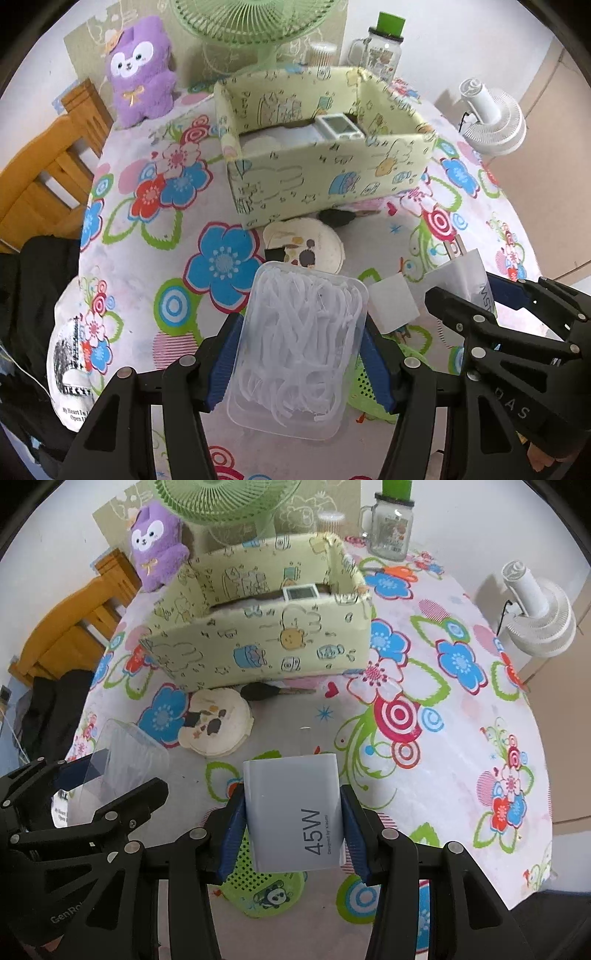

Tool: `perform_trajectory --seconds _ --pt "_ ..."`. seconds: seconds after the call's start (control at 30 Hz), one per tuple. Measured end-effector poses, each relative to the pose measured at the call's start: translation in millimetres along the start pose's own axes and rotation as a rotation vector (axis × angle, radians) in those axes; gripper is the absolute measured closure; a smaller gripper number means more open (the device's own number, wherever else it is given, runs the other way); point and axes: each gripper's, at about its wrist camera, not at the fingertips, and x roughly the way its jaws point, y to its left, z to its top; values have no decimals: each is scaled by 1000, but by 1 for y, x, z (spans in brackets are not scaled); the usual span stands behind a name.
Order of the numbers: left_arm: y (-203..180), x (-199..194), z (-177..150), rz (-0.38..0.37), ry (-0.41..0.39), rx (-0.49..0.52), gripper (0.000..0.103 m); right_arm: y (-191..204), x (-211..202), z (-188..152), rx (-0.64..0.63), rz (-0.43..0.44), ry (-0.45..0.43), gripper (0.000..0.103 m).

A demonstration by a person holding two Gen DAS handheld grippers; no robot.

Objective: Organize rigid objects
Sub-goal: 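Lift the floss-pick box and white charger with both tools toward the cardboard box, then carry the floss-pick box and white charger over the cardboard box with both tools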

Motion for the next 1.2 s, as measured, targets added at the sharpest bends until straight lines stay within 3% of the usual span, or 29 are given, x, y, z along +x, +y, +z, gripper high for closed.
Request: perform_trajectory --seconds 0.63,1.2 --pt "-3 -52 18 12 -81 33 39 9 -56 16 13 -16 -68 52" --pt "3 -80 54 27 -146 -21 39 13 -81 62 -40 -6 -114 52"
